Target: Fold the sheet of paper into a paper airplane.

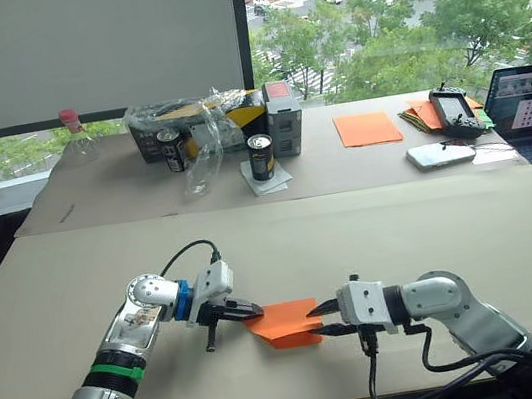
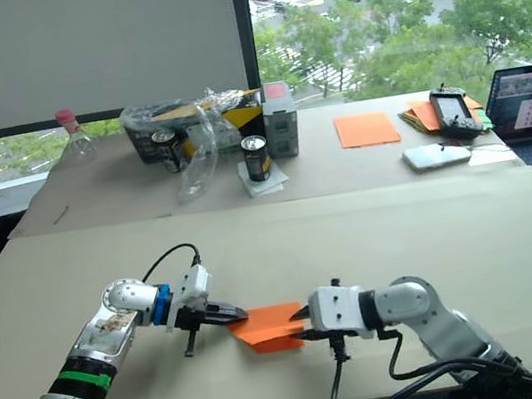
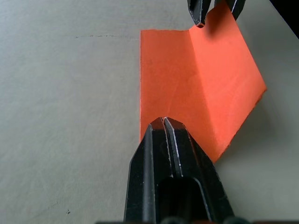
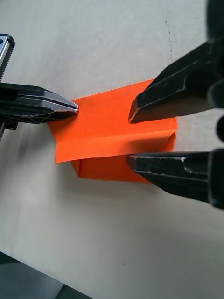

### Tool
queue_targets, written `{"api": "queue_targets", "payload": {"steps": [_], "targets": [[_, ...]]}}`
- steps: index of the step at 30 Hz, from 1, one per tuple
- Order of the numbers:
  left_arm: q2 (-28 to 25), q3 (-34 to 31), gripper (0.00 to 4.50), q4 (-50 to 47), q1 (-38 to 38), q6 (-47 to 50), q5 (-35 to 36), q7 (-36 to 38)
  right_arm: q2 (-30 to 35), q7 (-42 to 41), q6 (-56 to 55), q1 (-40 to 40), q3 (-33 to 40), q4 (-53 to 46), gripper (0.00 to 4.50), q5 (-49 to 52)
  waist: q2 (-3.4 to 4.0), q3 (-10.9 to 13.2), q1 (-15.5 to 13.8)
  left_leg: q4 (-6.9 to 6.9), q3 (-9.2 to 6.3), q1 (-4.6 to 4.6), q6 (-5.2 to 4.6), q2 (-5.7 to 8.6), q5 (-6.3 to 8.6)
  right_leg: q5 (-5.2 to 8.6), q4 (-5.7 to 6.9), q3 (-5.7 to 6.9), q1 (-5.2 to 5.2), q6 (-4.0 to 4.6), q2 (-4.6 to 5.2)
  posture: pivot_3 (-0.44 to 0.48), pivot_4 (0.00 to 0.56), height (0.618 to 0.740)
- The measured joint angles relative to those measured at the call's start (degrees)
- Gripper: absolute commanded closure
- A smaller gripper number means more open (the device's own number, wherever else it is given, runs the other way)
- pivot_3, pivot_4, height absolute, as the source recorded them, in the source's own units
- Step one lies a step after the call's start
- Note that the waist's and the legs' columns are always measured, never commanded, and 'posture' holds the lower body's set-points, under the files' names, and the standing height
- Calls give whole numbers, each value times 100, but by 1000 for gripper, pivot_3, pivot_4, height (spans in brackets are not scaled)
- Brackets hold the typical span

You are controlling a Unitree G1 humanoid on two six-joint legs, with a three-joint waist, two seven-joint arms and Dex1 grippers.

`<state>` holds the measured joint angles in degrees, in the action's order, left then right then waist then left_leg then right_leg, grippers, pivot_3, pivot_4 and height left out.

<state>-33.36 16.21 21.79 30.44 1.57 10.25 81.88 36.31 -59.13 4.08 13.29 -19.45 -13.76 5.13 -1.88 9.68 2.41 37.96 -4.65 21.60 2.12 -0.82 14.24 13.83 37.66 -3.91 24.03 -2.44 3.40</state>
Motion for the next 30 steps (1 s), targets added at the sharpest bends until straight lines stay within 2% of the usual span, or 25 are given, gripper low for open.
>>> {"api": "queue_targets", "payload": {"steps": [12, 20, 30], "targets": [[35, -12, 4500, -14, -25, 2, -9, -91, -161, -470, 1544, 740, 50, 386, 4472, 811, 1, -1, -11, 0, -1, -5, 0, 0, 0, 0, 2, 0, -4, 0, 0, 0, 150, 720], [93, -175, 4500, -245, -249, 302, 89, -302, -343, -586, 2527, 1387, 26, 1165, 4472, 966, 5, -3, -19, 0, 0, -8, 0, 1, 0, 0, 4, 0, -5, 0, 1, 0, 150, 720], [88, -248, 4500, -446, -427, 332, 91, -470, -522, -747, 2579, 1783, -180, 1873, 4472, 789, 11, -7, -15, 0, 0, -8, 0, 1, 0, 0, 3, 0, -5, 0, 1, 0, 150, 720]]}}
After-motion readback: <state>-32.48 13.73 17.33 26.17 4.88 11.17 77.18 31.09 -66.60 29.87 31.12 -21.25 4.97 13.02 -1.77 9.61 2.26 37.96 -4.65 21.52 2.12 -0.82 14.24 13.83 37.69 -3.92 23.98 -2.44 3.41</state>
